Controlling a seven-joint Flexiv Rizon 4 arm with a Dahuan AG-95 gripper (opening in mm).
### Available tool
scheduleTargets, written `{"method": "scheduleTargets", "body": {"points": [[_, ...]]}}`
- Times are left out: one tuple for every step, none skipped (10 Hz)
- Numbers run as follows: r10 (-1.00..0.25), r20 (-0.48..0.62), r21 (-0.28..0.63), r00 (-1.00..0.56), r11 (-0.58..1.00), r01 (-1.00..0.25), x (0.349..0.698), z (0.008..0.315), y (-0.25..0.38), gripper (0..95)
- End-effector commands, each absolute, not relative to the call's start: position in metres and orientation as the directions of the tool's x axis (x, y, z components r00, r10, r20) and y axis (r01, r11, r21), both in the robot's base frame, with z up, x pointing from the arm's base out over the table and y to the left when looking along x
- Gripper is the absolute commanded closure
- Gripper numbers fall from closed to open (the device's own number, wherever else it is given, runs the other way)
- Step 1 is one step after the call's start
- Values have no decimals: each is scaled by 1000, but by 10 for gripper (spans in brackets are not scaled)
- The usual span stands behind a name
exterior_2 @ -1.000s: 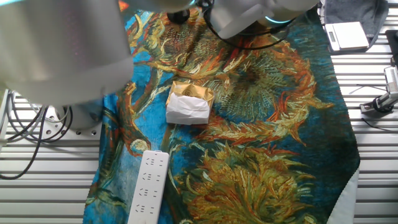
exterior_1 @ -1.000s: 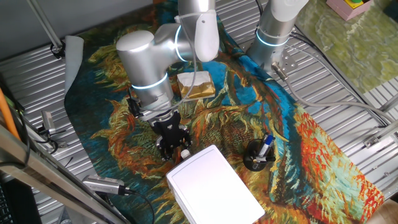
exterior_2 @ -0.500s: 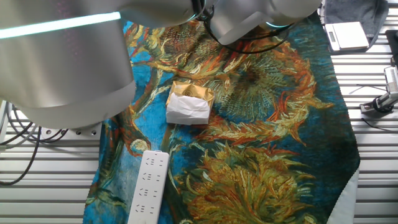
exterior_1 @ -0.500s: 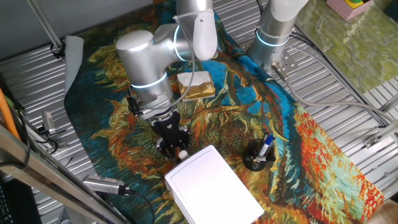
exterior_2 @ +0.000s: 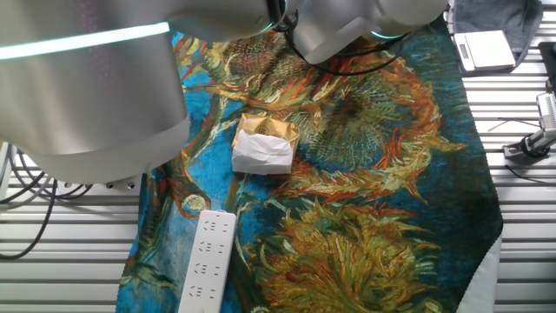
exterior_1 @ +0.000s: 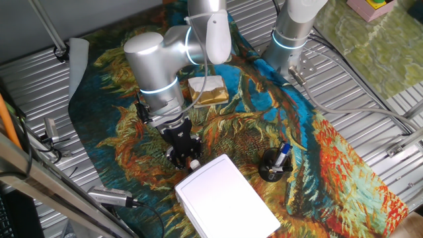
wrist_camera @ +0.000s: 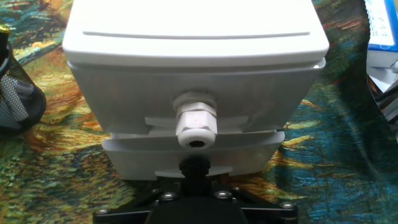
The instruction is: Grasp the handle and close the drawer
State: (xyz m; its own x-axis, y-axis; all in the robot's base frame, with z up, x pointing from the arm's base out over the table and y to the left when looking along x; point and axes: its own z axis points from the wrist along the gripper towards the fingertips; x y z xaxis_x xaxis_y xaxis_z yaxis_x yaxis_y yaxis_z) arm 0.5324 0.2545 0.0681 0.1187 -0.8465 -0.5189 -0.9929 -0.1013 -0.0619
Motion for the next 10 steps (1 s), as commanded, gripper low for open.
{"method": "scheduleTargets", "body": {"points": [[-845,-522,-65,120,-101,-993,532,68,254,760],[-844,-524,-66,119,-100,-993,532,68,254,760],[-843,-524,-67,119,-99,-993,531,67,255,760],[-843,-525,-68,119,-98,-993,531,67,255,760],[-843,-525,-68,118,-97,-993,531,67,255,760],[-842,-527,-68,115,-94,-993,531,67,255,760],[-842,-528,-67,113,-92,-994,531,67,255,760],[-842,-528,-67,113,-91,-994,532,66,256,760],[-841,-530,-67,113,-91,-994,532,66,256,760],[-841,-530,-67,112,-90,-994,532,66,256,760]]}}
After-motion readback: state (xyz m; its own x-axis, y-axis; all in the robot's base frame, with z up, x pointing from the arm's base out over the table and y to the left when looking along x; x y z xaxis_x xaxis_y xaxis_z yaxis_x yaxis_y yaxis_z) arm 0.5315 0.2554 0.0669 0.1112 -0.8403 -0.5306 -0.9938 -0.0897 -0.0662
